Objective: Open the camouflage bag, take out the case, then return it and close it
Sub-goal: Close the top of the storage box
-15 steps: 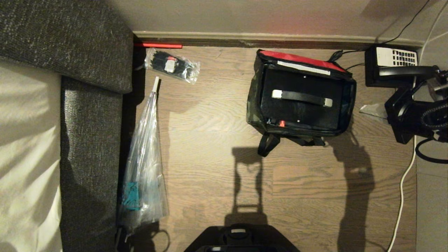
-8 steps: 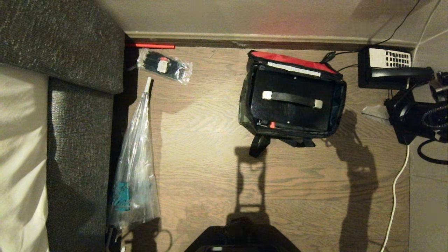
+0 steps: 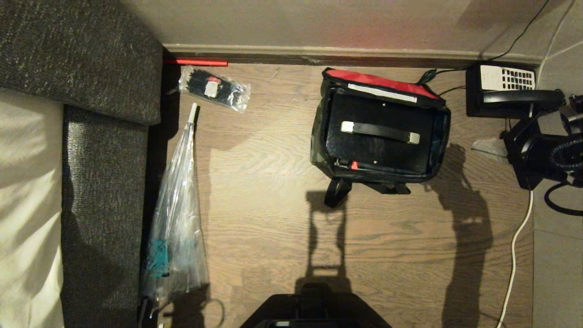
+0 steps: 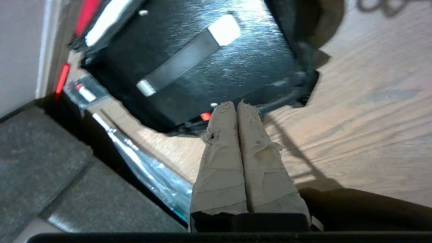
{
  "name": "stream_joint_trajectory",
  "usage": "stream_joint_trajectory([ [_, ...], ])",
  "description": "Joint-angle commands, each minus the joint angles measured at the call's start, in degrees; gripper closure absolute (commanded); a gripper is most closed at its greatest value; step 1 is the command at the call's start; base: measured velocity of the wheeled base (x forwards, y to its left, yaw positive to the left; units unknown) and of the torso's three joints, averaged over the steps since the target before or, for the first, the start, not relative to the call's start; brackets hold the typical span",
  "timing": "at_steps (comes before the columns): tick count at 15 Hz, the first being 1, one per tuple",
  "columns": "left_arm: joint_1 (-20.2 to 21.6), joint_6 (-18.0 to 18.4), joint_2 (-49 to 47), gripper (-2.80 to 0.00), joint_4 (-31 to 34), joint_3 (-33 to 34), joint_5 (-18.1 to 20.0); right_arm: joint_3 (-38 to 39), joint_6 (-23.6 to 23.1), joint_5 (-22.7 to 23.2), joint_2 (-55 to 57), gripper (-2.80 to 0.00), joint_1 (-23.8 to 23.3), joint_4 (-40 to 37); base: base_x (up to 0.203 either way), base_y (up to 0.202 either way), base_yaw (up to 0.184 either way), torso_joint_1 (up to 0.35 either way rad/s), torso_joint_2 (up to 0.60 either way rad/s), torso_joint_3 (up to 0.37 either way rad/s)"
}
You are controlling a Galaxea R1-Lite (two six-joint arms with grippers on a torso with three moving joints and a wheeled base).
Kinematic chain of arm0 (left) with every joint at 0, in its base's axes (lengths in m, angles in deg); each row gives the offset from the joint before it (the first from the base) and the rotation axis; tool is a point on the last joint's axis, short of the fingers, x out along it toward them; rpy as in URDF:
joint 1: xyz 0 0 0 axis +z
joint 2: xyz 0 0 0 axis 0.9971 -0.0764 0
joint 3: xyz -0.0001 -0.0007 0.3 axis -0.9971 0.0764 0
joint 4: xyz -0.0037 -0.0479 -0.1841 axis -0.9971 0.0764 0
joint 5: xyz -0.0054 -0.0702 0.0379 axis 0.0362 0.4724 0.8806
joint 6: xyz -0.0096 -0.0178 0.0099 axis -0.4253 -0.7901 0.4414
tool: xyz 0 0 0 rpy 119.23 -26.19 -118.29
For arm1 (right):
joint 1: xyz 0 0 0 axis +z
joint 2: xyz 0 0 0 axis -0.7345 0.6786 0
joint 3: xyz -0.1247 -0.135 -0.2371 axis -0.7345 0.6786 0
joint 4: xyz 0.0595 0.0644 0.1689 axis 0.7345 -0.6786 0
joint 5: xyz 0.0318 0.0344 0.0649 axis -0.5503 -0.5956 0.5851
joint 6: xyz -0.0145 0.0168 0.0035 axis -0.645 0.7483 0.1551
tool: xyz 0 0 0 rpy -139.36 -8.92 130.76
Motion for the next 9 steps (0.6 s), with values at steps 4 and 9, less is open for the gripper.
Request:
stream_joint_trajectory([
  [4, -0.02, 0.47, 0.0, 0.0, -0.1, 0.03, -0.05, 0.03, 0.24, 0.19, 0.02, 0.0, -0.01, 0.21, 0.181, 0.0, 0.0, 0.002, 0.0, 0.001],
  [9, -0.02, 0.34, 0.0, 0.0, -0.04, 0.09, -0.1, 0.82, 0.21, 0.19, 0.48, 0.0, 0.05, -0.11, 0.066, 0.0, 0.0, 0.001, 0.0, 0.0],
])
